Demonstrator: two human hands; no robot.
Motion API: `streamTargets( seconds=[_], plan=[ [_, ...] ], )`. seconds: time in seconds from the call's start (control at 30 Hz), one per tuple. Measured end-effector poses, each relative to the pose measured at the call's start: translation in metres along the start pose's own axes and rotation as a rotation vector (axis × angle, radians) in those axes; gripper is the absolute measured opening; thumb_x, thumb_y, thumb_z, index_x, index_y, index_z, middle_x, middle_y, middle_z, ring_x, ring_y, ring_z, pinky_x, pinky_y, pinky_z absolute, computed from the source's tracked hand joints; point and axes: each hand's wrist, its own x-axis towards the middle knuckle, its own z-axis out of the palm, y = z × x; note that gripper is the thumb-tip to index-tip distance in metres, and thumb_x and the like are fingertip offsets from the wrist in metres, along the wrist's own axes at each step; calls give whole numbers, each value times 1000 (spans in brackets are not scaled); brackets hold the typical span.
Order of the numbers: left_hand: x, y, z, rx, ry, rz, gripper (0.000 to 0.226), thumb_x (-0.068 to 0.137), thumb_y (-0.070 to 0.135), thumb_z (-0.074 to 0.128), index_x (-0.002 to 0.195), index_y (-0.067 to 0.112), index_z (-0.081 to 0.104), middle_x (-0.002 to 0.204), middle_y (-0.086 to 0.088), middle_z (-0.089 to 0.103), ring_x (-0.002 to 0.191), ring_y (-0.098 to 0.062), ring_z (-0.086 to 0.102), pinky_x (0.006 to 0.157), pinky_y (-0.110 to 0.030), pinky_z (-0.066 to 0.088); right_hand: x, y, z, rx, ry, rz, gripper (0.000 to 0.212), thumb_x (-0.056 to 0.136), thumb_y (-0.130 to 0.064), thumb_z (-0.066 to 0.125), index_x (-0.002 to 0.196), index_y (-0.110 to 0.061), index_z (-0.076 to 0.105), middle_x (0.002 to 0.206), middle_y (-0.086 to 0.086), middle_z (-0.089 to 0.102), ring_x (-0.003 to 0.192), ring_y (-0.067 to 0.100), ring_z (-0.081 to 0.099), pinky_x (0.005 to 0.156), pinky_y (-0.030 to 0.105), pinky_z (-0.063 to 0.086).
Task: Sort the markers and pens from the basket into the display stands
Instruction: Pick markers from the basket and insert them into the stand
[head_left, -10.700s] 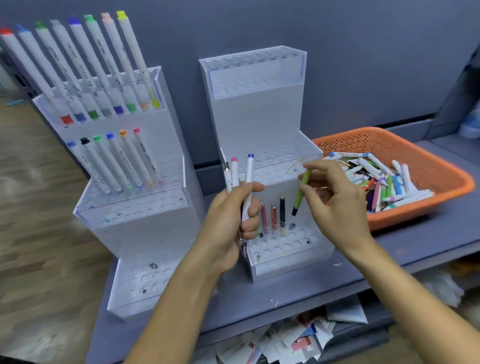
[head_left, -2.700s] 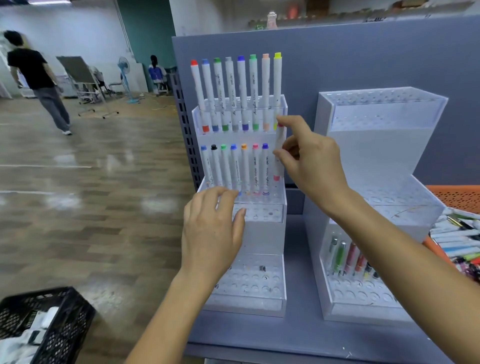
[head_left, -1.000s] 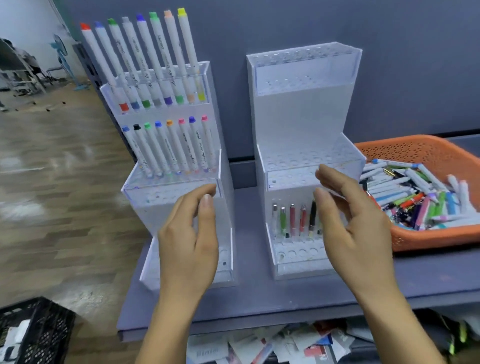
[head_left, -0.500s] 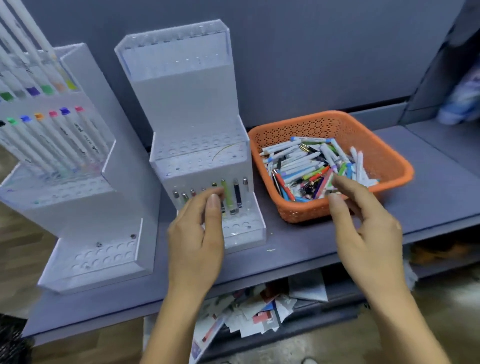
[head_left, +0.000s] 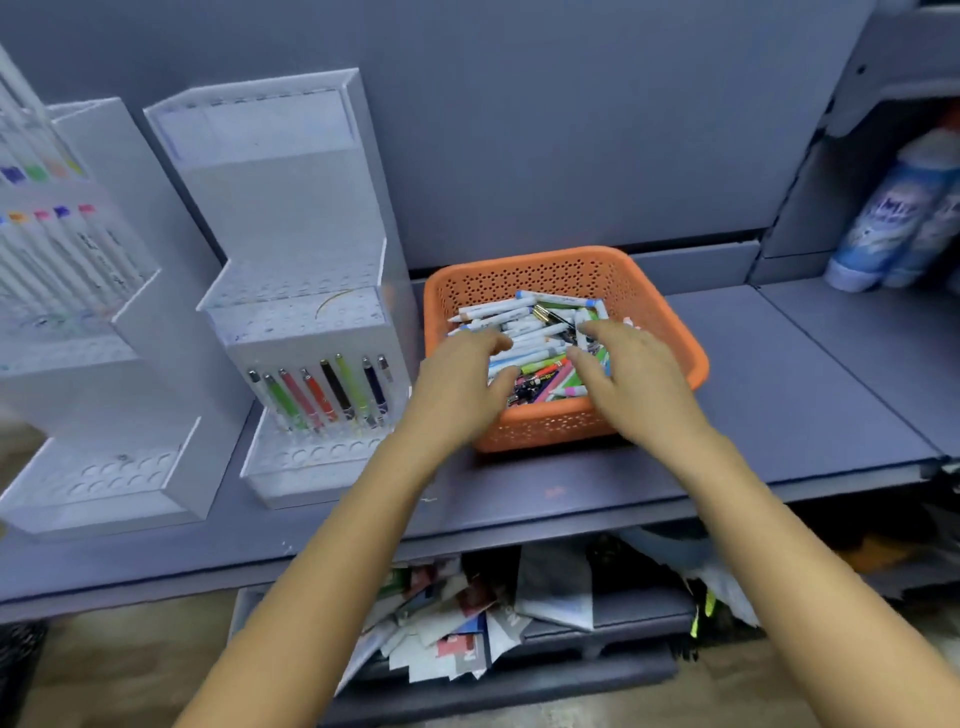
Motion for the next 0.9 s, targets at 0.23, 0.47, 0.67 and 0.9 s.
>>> streamTargets(
  seconds=[0.23, 0.47, 0.67, 0.9],
  plan=[
    [61, 6, 26, 442, -284, -44, 8, 85, 4, 50, 91, 8, 54, 110, -19, 62, 102, -35, 56, 71, -35, 39, 70, 10, 8, -174, -179, -16, 33, 90, -11, 52, 121, -7, 59, 117, 17, 63, 108, 36, 55, 82, 37, 43],
    [84, -11, 49, 488, -404, -46, 34, 91, 23, 56, 117, 2, 50, 125, -20, 51, 113, -34, 52, 92, -41, 43, 119, 23, 26, -195, -337, 18, 47, 80, 3, 48, 124, -10, 59, 120, 17, 62, 111, 35, 55, 84, 35, 48],
    [83, -16, 61, 579, -394, -32, 38, 97, 21, 47, 130, 2, 40, 134, -21, 42, 122, -36, 39, 98, -44, 38, 125, 36, 42, -206, -355, 98, 33, 82, 2, 49, 107, -6, 67, 107, 17, 66, 99, 33, 58, 80, 34, 49],
    [81, -13, 51, 186, -130, -144, 33, 93, 9, 45, 125, 2, 40, 110, -17, 61, 91, -37, 58, 64, -35, 36, 128, 46, 39, -157, -286, 192, 34, 84, 1, 48, 110, -8, 68, 112, 17, 65, 100, 34, 60, 85, 37, 52]
  ],
)
